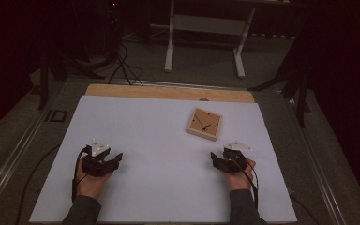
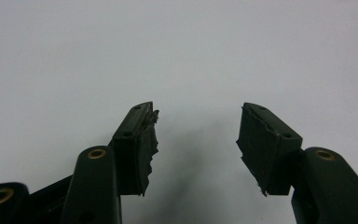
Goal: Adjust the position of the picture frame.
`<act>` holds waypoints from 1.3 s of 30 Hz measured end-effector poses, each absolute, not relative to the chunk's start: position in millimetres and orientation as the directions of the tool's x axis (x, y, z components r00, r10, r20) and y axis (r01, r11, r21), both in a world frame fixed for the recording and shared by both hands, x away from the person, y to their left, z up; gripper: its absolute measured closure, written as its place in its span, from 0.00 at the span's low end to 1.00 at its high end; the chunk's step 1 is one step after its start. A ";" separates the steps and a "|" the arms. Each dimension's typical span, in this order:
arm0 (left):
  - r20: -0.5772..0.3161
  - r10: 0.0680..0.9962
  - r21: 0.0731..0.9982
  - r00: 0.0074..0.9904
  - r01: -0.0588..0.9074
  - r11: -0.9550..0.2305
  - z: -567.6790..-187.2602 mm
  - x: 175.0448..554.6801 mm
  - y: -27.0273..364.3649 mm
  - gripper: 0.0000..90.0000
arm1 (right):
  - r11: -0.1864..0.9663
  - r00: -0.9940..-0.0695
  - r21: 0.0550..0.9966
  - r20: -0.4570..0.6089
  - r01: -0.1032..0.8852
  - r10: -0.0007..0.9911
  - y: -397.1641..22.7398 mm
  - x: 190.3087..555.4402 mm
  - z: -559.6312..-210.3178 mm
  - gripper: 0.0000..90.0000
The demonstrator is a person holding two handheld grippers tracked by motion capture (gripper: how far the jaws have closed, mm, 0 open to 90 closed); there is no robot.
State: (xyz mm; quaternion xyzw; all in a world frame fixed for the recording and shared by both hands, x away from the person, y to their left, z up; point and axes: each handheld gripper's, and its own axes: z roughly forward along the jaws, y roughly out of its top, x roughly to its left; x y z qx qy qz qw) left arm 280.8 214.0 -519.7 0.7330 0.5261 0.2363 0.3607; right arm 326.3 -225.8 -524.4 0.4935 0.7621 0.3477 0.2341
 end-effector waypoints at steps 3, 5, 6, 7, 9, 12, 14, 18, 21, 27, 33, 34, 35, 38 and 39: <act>-0.047 0.944 0.779 0.327 0.604 -0.170 -519.0 282.3 218.5 0.51 | 0.271 -0.407 0.767 -0.014 0.581 0.914 -227.0 326.4 -523.4 0.46; -0.058 0.945 0.780 0.323 0.605 -0.159 -518.7 282.6 221.2 0.50 | 0.266 -0.404 0.769 -0.012 0.581 0.915 -227.7 326.4 -522.5 0.46; -0.062 0.945 0.781 0.321 0.605 -0.154 -518.2 282.3 222.5 0.50 | 0.263 -0.403 0.771 -0.009 0.581 0.915 -227.9 326.1 -522.3 0.46; -0.065 0.945 0.783 0.321 0.603 -0.151 -518.0 282.0 223.0 0.51 | 0.263 -0.404 0.771 -0.008 0.580 0.915 -228.0 325.7 -521.7 0.47; -0.062 0.944 0.784 0.323 0.601 -0.154 -517.5 281.5 223.4 0.51 | 0.266 -0.408 0.774 -0.011 0.575 0.913 -227.6 324.8 -520.9 0.47; -0.056 0.943 0.783 0.329 0.601 -0.163 -517.6 282.3 222.9 0.50 | 0.273 -0.411 0.775 -0.018 0.571 0.911 -227.0 324.5 -519.7 0.48; -0.053 0.942 0.780 0.331 0.603 -0.167 -518.5 283.1 221.7 0.50 | 0.271 -0.412 0.777 -0.016 0.568 0.911 -227.6 324.6 -518.7 0.49; -0.043 0.941 0.780 0.335 0.600 -0.178 -518.7 283.5 220.5 0.50 | 0.273 -0.414 0.778 -0.019 0.565 0.910 -227.7 324.4 -517.2 0.49; -0.041 0.942 0.779 0.334 0.601 -0.179 -519.0 283.4 220.4 0.50 | 0.276 -0.421 0.786 -0.022 0.554 0.907 -229.2 323.7 -510.2 0.49; -0.043 0.943 0.777 0.330 0.605 -0.176 -519.4 283.9 220.8 0.50 | 0.275 -0.430 0.787 -0.015 0.552 0.903 -230.9 326.2 -502.1 0.49; -0.042 0.942 0.776 0.332 0.605 -0.179 -519.8 284.4 220.2 0.50 | 0.282 -0.435 0.789 -0.021 0.546 0.900 -231.6 334.8 -492.2 0.48; -0.041 0.942 0.776 0.334 0.605 -0.181 -519.8 284.5 220.1 0.50 | 0.282 -0.436 0.791 -0.021 0.544 0.900 -231.2 336.6 -490.5 0.48; -0.041 0.941 0.776 0.335 0.604 -0.181 -519.9 284.6 219.8 0.50 | 0.283 -0.439 0.792 -0.021 0.541 0.898 -230.8 338.4 -488.6 0.48; -0.039 0.942 0.776 0.335 0.604 -0.183 -519.9 284.6 219.5 0.50 | 0.282 -0.441 0.797 -0.022 0.534 0.897 -228.9 344.0 -484.2 0.48; -0.039 0.942 0.776 0.335 0.604 -0.182 -519.9 284.6 219.5 0.49 | 0.282 -0.442 0.799 -0.022 0.531 0.897 -228.4 346.2 -482.9 0.48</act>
